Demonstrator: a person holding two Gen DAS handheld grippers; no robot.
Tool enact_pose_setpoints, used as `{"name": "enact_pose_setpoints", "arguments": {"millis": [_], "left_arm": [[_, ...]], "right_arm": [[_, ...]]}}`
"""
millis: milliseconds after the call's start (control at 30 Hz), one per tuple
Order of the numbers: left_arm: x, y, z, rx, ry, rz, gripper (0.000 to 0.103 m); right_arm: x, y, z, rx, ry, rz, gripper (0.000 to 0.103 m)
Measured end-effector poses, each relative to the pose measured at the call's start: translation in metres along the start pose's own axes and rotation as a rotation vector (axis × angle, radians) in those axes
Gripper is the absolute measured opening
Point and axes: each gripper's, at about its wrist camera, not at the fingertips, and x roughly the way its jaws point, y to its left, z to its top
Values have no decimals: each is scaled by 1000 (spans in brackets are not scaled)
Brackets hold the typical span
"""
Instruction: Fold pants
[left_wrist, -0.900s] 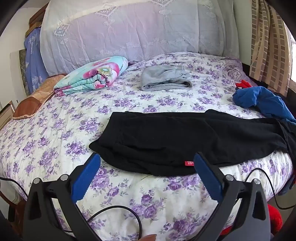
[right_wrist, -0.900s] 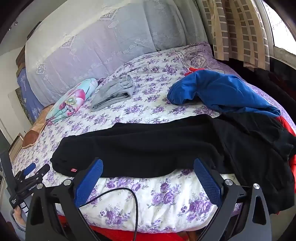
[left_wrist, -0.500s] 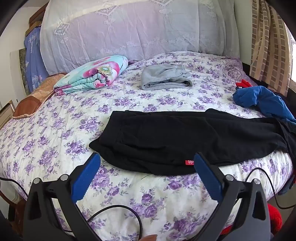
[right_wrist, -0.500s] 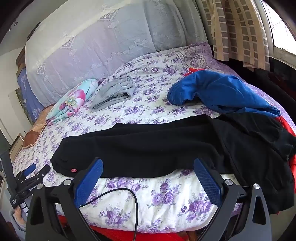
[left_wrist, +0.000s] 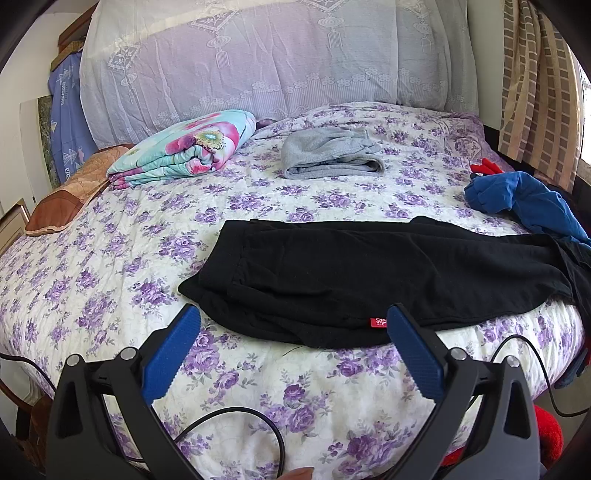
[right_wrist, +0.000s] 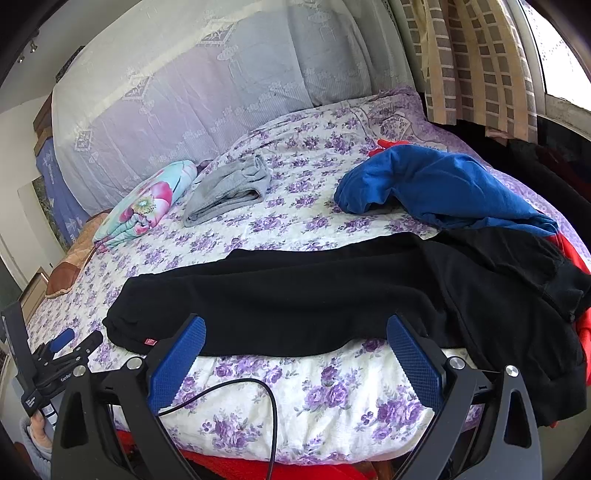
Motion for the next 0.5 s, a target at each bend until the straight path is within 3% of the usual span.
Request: {"name": "enact_pose_setpoints", "arguments": {"millis": [500], "left_arm": [[0,0,0,0,1,0,99]], "right_arm": [[-2,0,1,2,-1,4,99]]}}
